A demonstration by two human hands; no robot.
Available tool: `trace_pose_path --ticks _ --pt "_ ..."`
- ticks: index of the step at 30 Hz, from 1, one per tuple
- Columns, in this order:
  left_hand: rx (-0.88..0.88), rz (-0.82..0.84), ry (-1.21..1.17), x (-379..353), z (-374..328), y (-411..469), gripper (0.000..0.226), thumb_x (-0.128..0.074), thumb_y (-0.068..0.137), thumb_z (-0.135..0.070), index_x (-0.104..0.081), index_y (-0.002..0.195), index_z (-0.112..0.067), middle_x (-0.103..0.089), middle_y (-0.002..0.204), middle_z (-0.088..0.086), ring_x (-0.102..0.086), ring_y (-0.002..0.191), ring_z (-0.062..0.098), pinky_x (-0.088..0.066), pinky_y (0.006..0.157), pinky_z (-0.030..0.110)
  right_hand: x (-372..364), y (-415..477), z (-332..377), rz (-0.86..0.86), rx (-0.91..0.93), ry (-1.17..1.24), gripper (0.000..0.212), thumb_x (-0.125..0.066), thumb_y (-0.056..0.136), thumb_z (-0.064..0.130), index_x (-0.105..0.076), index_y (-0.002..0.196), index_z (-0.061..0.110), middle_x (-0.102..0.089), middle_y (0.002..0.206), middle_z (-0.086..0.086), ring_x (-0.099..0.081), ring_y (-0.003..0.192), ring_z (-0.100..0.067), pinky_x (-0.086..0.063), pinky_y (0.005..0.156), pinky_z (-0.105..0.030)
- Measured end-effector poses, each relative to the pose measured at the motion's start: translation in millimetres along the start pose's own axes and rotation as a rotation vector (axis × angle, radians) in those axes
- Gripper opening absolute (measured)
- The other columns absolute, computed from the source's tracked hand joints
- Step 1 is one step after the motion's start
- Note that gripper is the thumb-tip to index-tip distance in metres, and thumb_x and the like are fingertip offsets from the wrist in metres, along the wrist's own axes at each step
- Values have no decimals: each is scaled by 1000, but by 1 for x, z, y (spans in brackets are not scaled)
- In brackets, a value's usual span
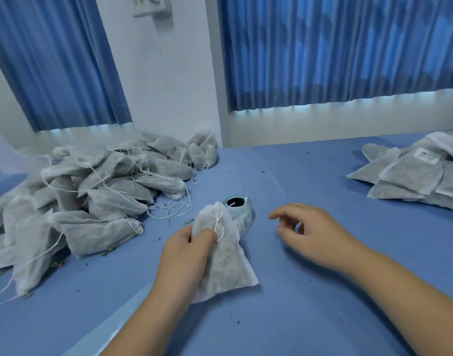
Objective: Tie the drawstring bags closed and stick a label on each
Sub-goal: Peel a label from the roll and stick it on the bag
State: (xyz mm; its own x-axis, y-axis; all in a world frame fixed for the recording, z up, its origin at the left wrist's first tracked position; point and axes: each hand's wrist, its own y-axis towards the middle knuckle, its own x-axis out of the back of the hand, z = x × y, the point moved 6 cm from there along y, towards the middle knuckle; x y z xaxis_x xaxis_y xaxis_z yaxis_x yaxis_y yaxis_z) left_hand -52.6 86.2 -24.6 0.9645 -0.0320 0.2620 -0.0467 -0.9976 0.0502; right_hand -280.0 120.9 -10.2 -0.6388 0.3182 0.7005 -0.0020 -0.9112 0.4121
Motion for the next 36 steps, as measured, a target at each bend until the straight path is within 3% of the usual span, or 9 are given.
trace_pose_path --ticks 5,9,14,17,20,23,28,32,36 --pt "-16 -123 77 26 15 6 21 -62 84 -26 -58 75 -8 -53 64 -1 -48 61 18 -36 57 31 -26 12 22 32 -34 53 27 -56 86 17 -59 101 38 -60 76 16 -55 71 -3 -43 65 -15" --pt "-62 -226 110 38 25 2 19 -61 85 -24 -55 73 -11 -50 63 -6 -44 56 9 -31 51 27 -48 34 40 83 -85 60 28 -54 84 22 -56 105 40 -55 58 17 -51 55 0 -46 61 -24" --pt "3 -248 7 45 37 4 21 -62 84 -24 -52 73 -9 -45 60 -9 -39 50 7 -31 47 22 -86 38 51 185 -79 66 36 -53 86 23 -57 120 34 -51 65 13 -48 62 -1 -43 64 -24" --pt "4 -241 22 45 39 6 24 -61 83 -24 -44 67 -16 -38 51 -14 -35 44 5 -28 44 20 -97 32 50 225 -38 -78 37 -50 87 29 -55 123 36 -45 68 16 -45 69 -2 -38 66 -25" --pt "-10 -222 78 43 37 5 20 -60 83 -28 -50 71 -15 -47 56 -13 -40 49 4 -29 52 30 -94 30 47 215 -39 -57 30 -51 86 31 -58 116 37 -48 67 15 -45 66 1 -37 63 -24" --pt "-16 -209 111 40 33 2 15 -60 83 -30 -59 80 -15 -59 70 -5 -52 61 11 -33 54 30 -92 28 47 199 -43 -18 21 -54 86 29 -58 105 36 -52 67 13 -49 67 -1 -46 67 -28" --pt "-28 -171 103 38 31 -2 7 -59 84 -27 -60 79 -22 -60 69 -10 -50 53 -3 -34 54 29 -91 27 49 129 -67 30 8 -59 83 30 -53 86 34 -58 68 14 -54 67 -2 -48 67 -28" --pt "-55 -113 105 33 29 -3 7 -59 86 -26 -60 79 -24 -59 63 -20 -50 54 -2 -36 56 29 -87 26 50 64 -92 66 14 -65 79 29 -52 75 30 -56 64 14 -50 60 0 -43 61 -23" --pt "-60 -105 103 33 28 -4 5 -58 86 -25 -62 83 -26 -62 70 -20 -53 59 -3 -37 57 28 -85 26 46 44 -187 200 13 -69 78 22 -58 73 27 -58 67 12 -50 57 2 -42 60 -20"
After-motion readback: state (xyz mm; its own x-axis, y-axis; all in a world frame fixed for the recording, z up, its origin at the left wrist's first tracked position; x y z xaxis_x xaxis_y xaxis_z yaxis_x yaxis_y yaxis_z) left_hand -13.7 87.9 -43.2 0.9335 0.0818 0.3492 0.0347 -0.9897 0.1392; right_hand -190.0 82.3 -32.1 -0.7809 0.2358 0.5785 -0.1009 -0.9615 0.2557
